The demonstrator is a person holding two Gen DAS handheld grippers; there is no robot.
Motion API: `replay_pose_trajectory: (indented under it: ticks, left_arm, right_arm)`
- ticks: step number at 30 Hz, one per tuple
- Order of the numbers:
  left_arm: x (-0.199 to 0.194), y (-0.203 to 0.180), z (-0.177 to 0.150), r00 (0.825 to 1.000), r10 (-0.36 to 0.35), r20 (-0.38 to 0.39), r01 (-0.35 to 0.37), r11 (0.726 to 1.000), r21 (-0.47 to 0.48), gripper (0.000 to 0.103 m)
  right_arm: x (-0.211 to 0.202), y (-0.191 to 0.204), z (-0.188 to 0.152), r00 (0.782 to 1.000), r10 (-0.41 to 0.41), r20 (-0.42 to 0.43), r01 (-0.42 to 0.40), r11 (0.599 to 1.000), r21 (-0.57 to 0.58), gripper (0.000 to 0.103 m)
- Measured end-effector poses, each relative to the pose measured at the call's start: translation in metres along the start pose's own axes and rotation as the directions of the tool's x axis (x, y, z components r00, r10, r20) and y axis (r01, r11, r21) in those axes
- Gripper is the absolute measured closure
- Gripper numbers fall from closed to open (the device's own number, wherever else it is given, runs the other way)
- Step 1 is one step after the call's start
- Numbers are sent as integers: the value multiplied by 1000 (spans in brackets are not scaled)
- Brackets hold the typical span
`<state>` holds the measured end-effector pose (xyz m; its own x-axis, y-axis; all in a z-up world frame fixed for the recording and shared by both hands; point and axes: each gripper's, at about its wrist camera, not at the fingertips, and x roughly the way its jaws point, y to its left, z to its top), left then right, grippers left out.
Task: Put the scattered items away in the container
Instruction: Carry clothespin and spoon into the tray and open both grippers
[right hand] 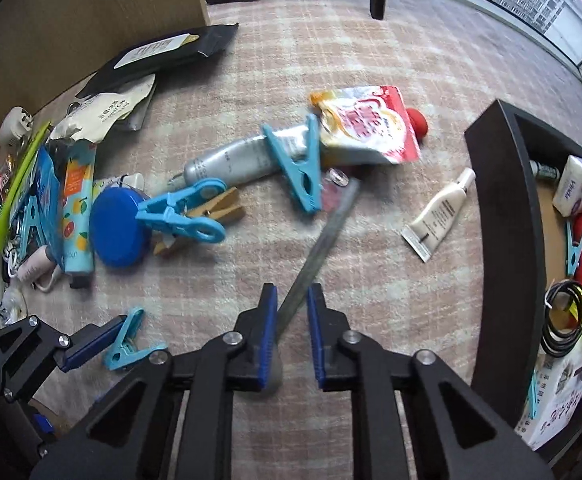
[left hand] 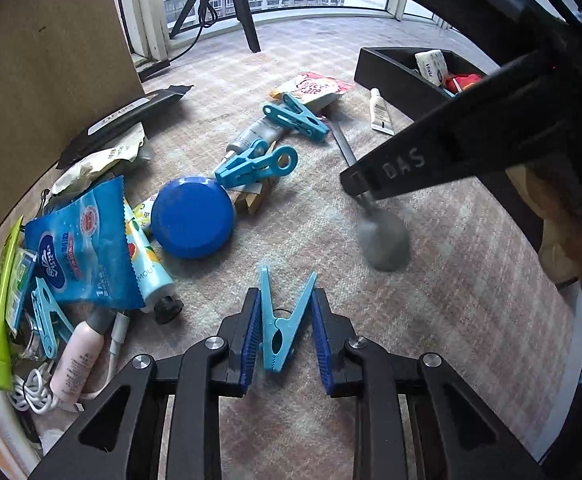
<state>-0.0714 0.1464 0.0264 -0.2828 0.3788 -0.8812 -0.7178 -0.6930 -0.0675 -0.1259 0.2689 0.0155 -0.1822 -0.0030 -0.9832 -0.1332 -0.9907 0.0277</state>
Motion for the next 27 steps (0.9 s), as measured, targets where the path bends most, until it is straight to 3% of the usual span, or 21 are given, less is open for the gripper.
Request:
replay_pose_trajectory:
  ticks: [6,14,23,27]
  left_arm:
    - [-8,6,-8,1000,-26,13,27,997,-69,80]
    - [-33,5,-9,997,-34,67,44,987,-154,80]
    - [-50,-21,27,991,-68,117,86,984,-157,80]
    - [-53,-48,51,985,-111,133,129,983,-132,80]
  right_arm:
    - [-5,-25,-14,992,123,-20,-121,988,91,95]
    - [-39,-48,-34,973,226,50,-231,963,137,95]
    - [-87,-91,-46,960,235,151,-258,954,156,95]
    - [-98,-126,-50,961,195,196,-233,953,195,95]
